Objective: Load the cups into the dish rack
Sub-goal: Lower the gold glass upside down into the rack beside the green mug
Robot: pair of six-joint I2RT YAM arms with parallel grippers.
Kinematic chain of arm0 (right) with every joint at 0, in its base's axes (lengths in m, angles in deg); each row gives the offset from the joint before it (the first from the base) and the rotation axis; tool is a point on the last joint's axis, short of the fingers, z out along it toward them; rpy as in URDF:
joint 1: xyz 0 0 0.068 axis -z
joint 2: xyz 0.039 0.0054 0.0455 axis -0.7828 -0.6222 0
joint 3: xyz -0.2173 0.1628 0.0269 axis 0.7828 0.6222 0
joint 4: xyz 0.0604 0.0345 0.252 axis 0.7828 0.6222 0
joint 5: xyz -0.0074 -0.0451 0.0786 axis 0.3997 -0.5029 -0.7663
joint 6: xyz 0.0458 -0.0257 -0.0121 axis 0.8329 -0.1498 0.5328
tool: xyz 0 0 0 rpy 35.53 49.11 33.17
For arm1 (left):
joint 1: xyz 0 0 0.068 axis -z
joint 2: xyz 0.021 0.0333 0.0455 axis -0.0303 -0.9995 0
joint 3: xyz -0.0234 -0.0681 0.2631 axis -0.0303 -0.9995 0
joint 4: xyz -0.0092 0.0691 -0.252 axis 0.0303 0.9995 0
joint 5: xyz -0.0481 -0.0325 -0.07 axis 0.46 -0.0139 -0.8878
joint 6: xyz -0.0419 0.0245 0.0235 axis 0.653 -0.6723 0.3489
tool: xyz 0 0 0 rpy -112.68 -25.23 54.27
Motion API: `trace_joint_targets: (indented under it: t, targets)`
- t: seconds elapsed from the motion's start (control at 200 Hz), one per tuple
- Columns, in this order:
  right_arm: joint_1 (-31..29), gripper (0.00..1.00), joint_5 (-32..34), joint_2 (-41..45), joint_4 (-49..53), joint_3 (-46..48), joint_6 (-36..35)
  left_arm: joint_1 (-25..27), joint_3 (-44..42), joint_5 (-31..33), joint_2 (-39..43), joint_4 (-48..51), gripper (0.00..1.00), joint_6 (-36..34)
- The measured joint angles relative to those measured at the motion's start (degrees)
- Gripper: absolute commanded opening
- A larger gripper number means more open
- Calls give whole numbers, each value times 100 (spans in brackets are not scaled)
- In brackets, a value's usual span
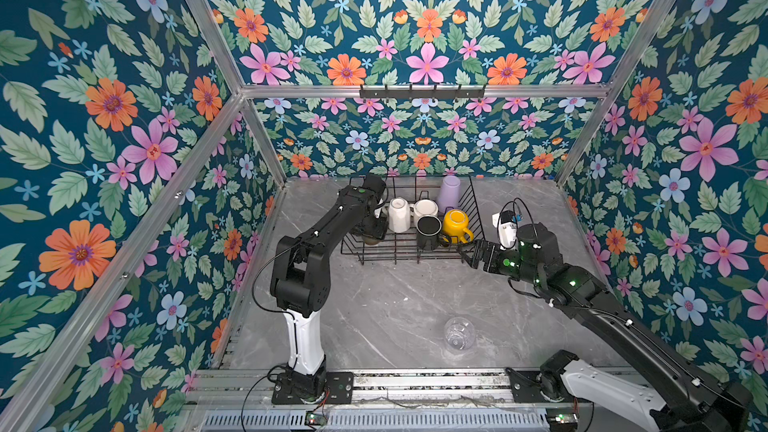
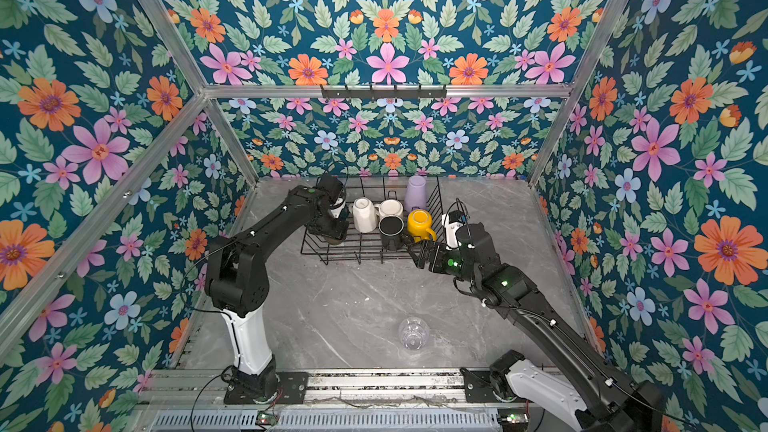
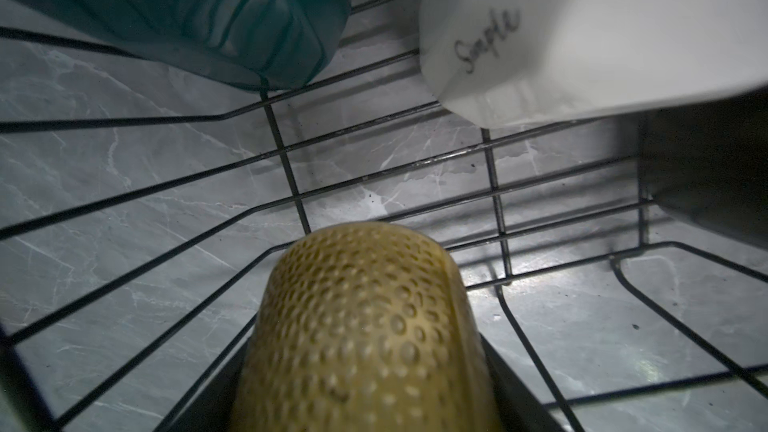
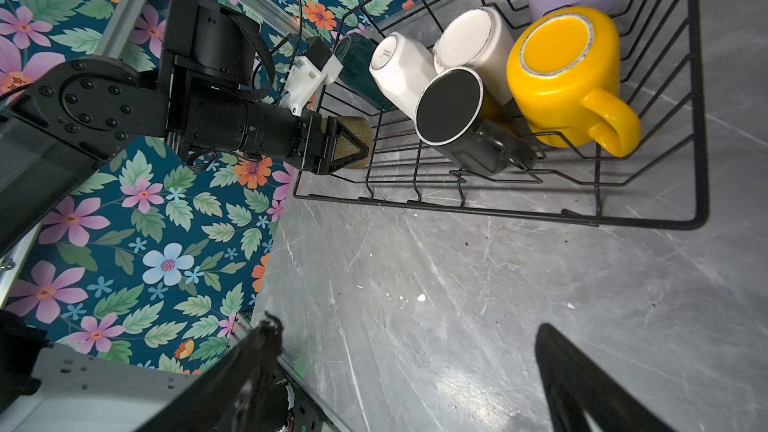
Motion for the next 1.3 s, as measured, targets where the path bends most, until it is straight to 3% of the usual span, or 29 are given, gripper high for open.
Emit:
trace_joint_targets:
  t: [0.4, 0.64, 0.875, 1.065, 1.3]
  targets:
    - [15, 97, 0, 7, -2, 46, -2, -175, 0, -20, -404, -37, 21, 7]
    - [20, 97, 0, 9, 0, 74, -20, -170, 0, -48, -535, -66, 55, 76]
    - [24, 97, 0, 9, -4, 81, -24, -175, 15, -22, -649, -90, 79, 120]
    - [33, 97, 0, 9, -4, 81, -44, -184, 59, 2, -691, -105, 88, 133]
    - [33, 97, 2, 4, -2, 85, -55, -186, 63, 44, -691, -111, 91, 149]
